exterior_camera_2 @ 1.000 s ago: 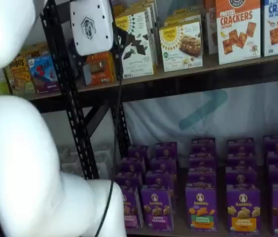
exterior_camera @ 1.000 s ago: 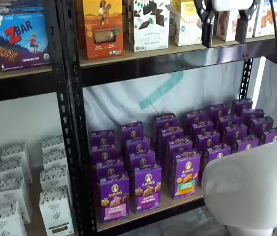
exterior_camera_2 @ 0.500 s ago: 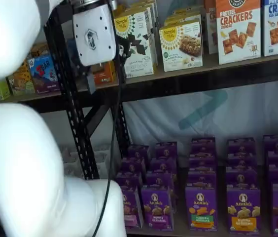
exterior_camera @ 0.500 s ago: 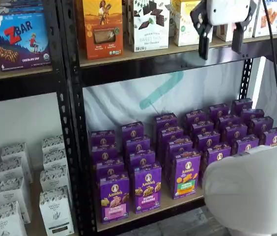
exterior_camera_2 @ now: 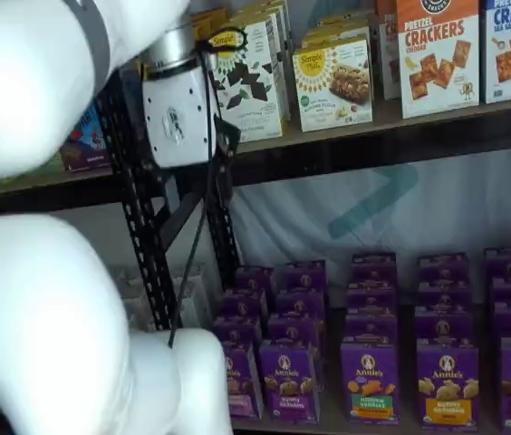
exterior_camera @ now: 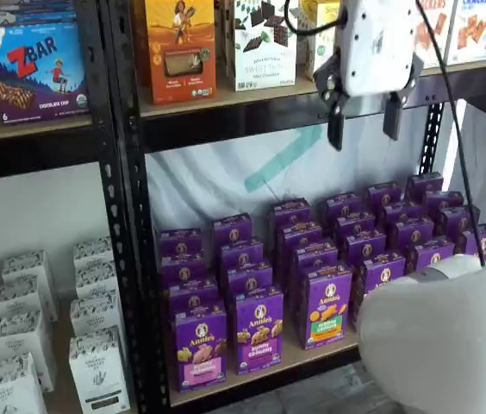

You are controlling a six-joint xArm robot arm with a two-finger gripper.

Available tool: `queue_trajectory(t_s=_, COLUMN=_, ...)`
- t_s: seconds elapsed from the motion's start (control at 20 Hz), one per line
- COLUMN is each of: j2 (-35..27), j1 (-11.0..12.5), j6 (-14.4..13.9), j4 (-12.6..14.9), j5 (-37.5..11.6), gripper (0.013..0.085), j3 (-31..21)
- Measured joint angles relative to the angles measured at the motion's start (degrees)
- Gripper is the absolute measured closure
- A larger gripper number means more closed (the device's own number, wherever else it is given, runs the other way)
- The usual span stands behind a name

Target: Pick up the purple box with a pink patch in the middle, on the bottom shelf, the first box from the left

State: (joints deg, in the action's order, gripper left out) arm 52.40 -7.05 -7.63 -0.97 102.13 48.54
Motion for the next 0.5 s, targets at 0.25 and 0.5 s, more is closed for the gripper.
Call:
queue_trajectory(t_s=0.25, j2=1.72, j1=-0.75, j6=-0.92, j4=-1.65, j5=-7.21, gripper=0.0130, j3=-7.52)
queue_trajectory(t_s=0.5, j2=2.68, j1=-1.43, j6=-1.28, j4=-2.13, j5=-16.21, gripper=0.0130, j3=-15.75)
